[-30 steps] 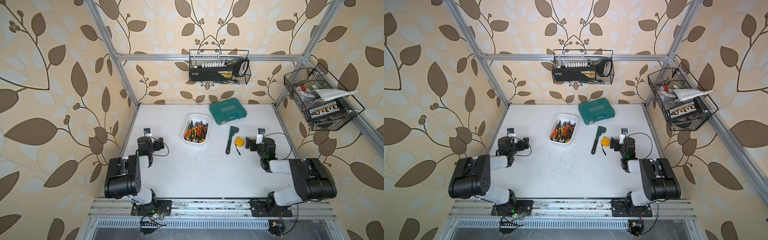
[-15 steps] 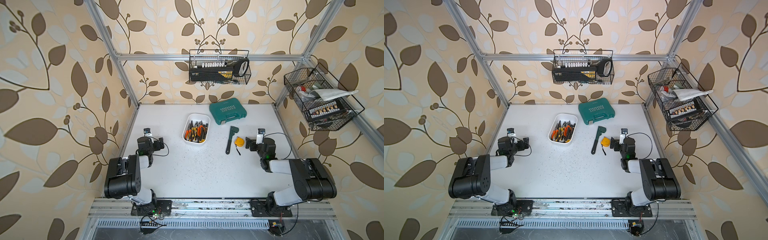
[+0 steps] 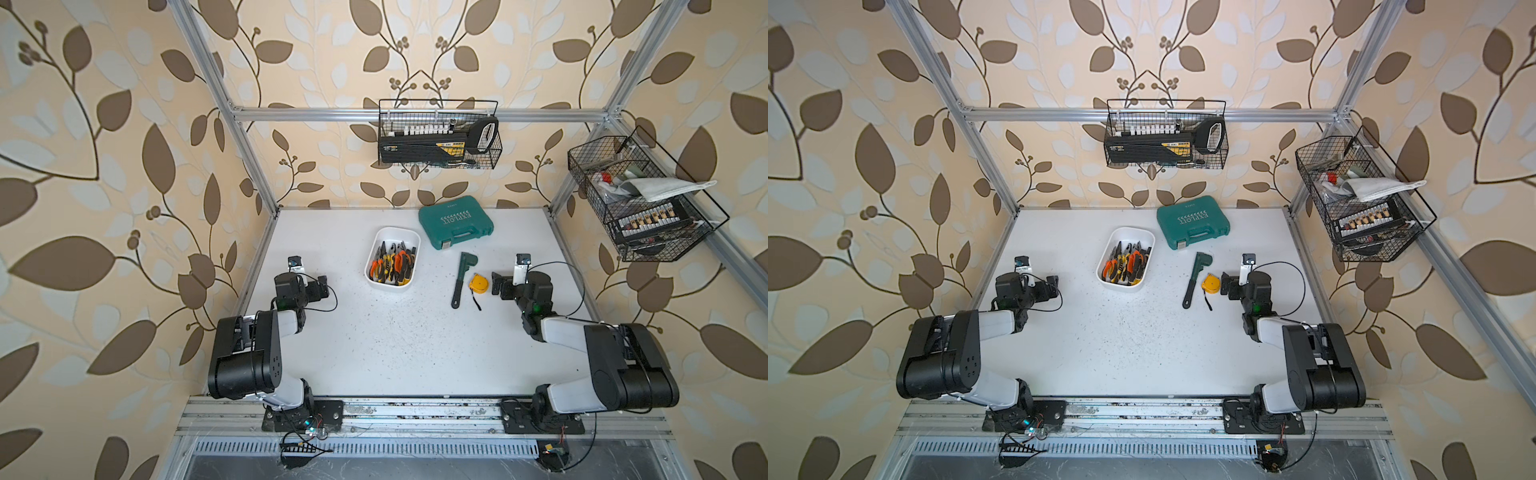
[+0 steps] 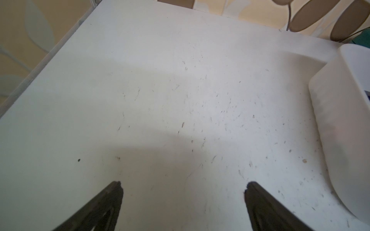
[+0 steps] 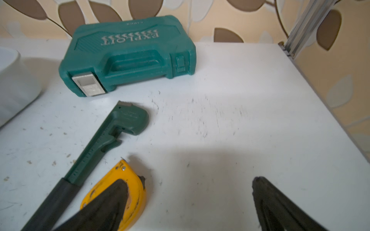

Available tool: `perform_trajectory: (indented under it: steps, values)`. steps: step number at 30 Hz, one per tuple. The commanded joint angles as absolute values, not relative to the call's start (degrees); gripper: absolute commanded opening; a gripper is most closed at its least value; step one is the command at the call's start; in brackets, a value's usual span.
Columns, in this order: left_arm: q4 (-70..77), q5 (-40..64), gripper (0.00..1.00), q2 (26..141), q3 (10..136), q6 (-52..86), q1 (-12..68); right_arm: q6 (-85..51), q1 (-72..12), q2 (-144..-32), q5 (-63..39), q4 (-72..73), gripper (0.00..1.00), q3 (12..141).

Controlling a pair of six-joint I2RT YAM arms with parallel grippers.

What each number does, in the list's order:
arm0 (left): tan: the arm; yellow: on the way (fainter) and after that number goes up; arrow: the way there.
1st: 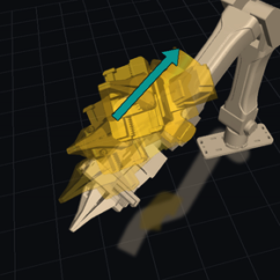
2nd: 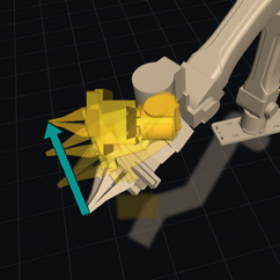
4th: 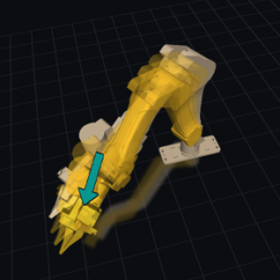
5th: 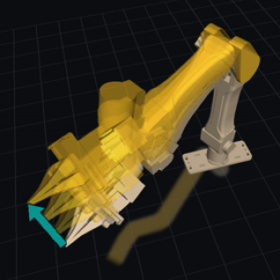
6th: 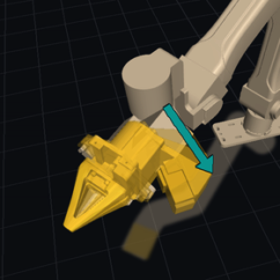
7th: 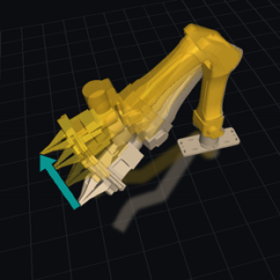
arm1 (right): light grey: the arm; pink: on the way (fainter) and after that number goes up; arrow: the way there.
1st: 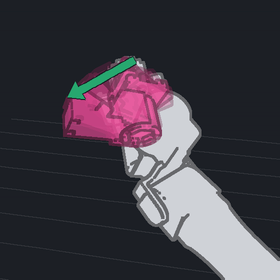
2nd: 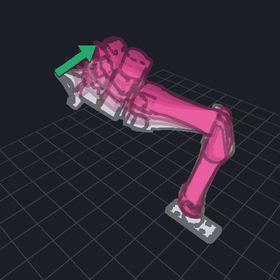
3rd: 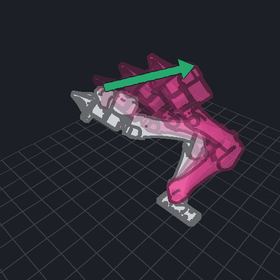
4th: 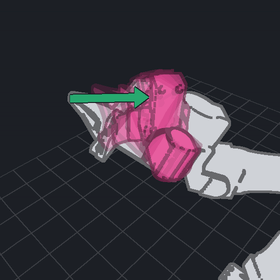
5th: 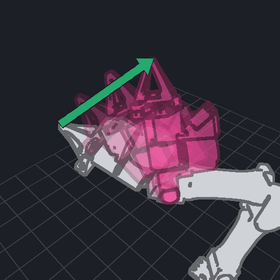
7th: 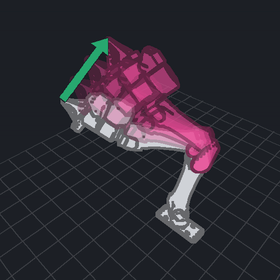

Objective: Take the pliers out of the storage box
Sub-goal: Move the storage box to the center of the board.

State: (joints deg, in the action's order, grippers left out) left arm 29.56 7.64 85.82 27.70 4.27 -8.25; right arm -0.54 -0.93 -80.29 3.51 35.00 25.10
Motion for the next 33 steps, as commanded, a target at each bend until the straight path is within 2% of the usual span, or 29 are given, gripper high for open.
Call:
perform_trajectory:
  steps: [1, 5, 11, 15, 18, 25, 29, 33]
  values:
    - [19.33, 9.57, 0.99, 83.02, 35.06, 2.94, -8.17, 0.27, -0.77, -74.05, -0.25, 27.25, 1.0, 28.19]
    - [3.53, 15.76, 0.99, 80.37, 44.97, 3.62, -8.16, -3.89, -0.78, -68.17, -5.61, 17.98, 1.0, 32.55]
    - [-17.91, 20.14, 0.99, 82.18, 60.77, 6.49, -5.65, -14.15, -0.97, -68.07, -17.79, 1.28, 1.0, 44.73]
    - [-31.7, 19.55, 0.99, 87.56, 71.89, 4.1, -1.13, -20.97, -5.48, -71.73, -14.35, -14.44, 1.0, 55.09]
    - [-39.19, 18.85, 0.99, 90.93, 78.66, 3.49, 2.47, -21.99, -10.2, -73.82, -13.53, -16.73, 1.0, 58.61]
    - [-43.76, 10.34, 0.97, 97.81, 85.08, 1.51, 10.0, -29.48, -19.91, -78.83, -10.76, -14.1, 0.99, 61.69]
    - [-44.03, 7.75, 0.9, 102.18, 87.4, 1.82, 11.65, -29.13, -25.29, -81.78, -8.64, -14.23, 1.0, 63.45]
    - [-43.05, 9.63, 0.84, 106.25, 89.38, 2.32, 12.43, -27.19, -29.61, -83.81, -6.87, -14.68, 1.0, 64.75]
